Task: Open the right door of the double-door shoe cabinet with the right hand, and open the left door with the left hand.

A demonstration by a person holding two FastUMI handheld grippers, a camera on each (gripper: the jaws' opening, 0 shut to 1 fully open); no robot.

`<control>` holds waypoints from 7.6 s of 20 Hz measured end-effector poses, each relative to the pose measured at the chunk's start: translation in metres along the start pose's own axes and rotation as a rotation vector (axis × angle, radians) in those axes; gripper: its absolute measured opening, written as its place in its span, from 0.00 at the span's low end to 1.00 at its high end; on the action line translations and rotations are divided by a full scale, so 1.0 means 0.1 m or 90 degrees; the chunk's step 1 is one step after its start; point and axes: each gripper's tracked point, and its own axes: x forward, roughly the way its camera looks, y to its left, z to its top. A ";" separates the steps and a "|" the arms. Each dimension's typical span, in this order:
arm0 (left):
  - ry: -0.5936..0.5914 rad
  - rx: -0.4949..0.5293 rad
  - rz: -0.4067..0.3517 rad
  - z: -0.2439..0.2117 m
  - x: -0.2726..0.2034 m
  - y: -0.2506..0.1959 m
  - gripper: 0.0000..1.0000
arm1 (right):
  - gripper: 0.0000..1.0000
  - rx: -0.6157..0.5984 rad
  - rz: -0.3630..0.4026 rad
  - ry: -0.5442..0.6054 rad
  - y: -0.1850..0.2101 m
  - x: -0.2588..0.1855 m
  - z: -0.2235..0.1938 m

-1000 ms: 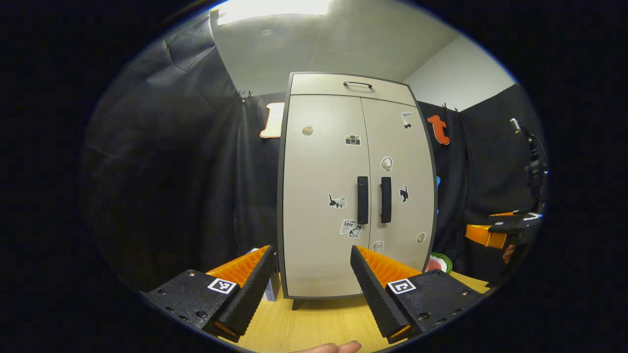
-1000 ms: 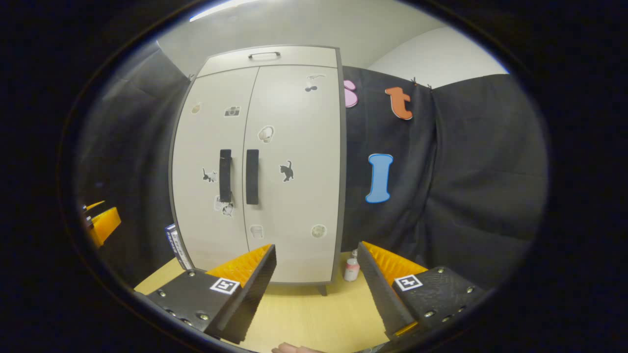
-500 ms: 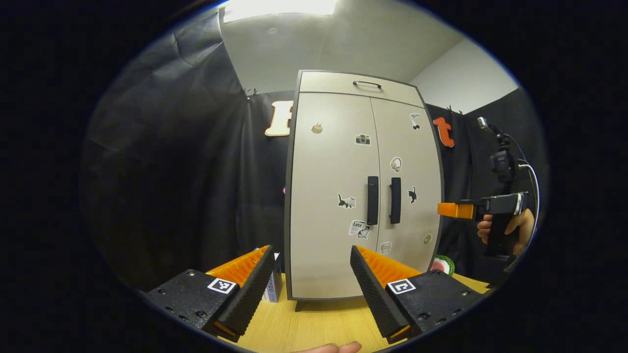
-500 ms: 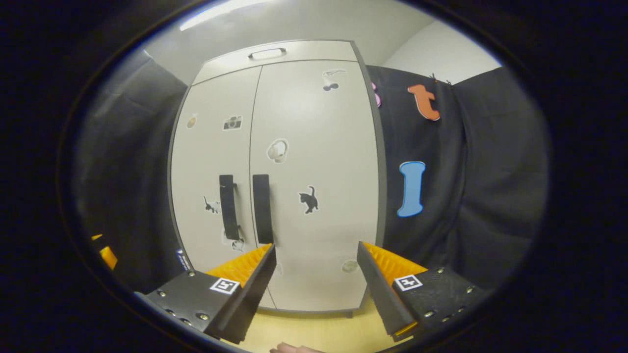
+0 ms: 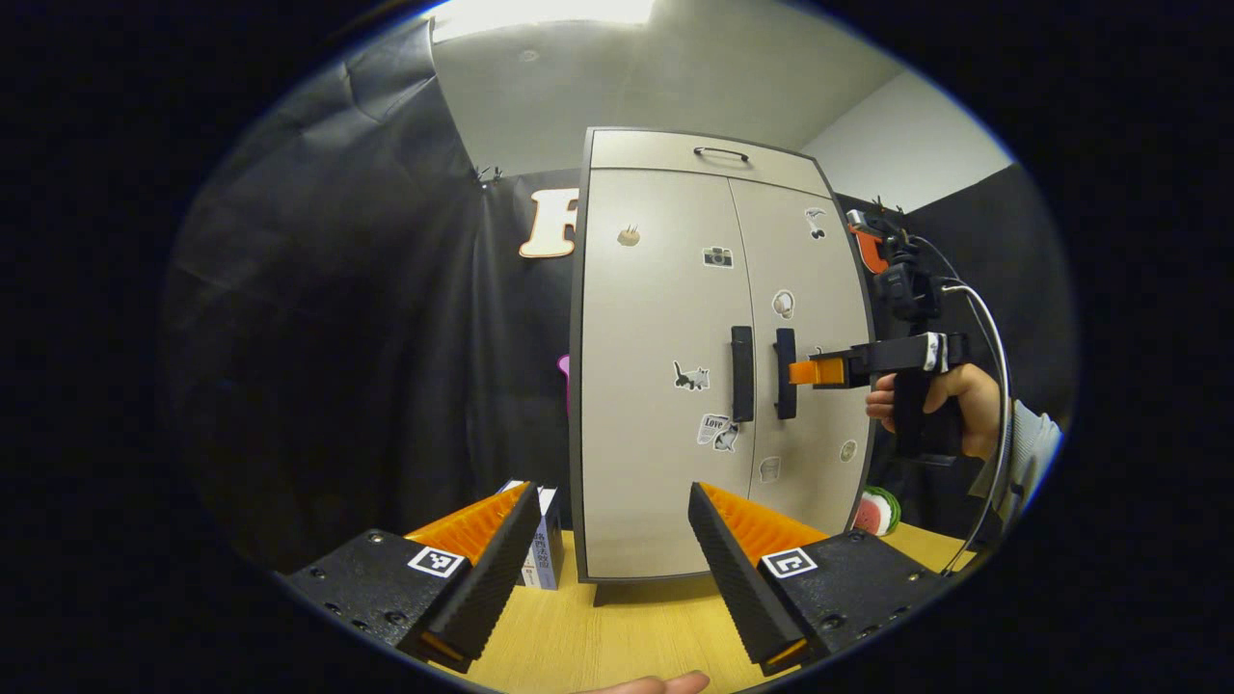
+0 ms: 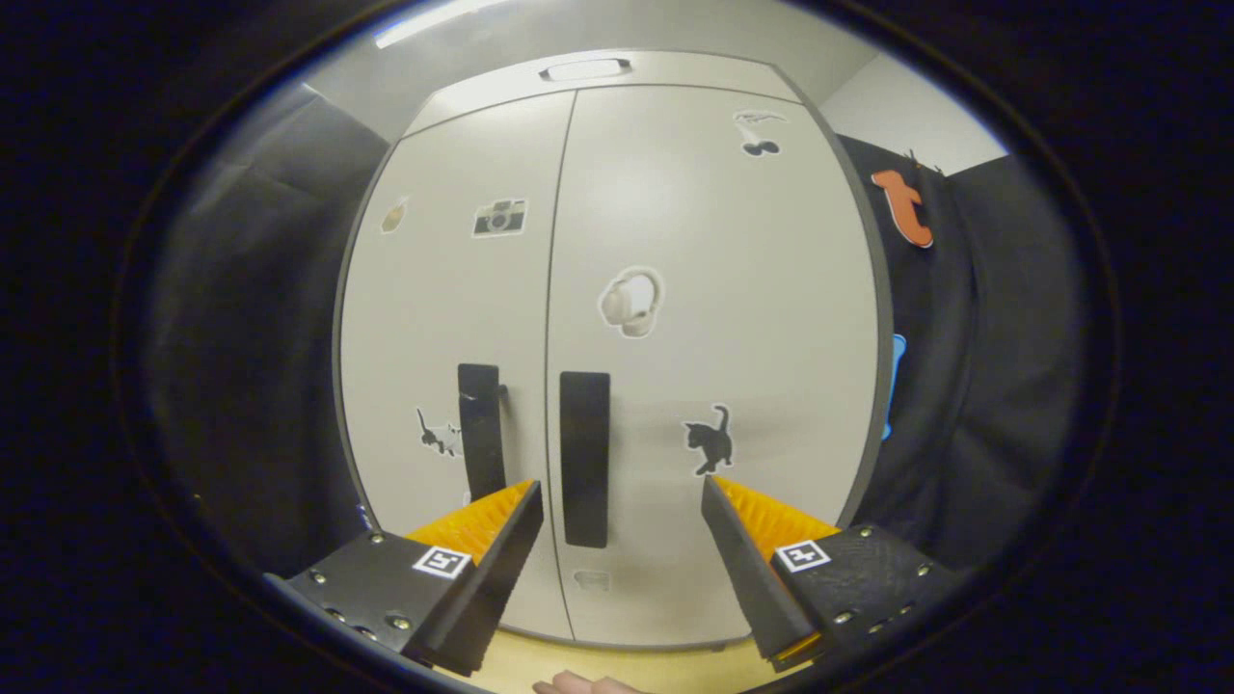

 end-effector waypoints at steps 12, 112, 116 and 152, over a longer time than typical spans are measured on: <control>0.032 -0.006 0.013 -0.20 0.05 0.29 0.93 | 0.39 0.054 -0.026 0.019 0.09 0.52 -0.07; 0.098 -0.025 -0.056 0.10 1.81 -1.22 0.96 | 0.98 -0.015 -0.094 -0.111 -1.27 -2.88 -0.48; 0.060 0.019 -0.039 0.26 2.12 -1.32 0.92 | 0.98 -0.016 -0.077 -0.104 -1.25 -2.85 -0.54; 0.094 -0.002 -0.023 0.39 2.64 -1.57 0.24 | 0.98 0.042 -0.114 -0.102 -1.53 -3.06 -0.75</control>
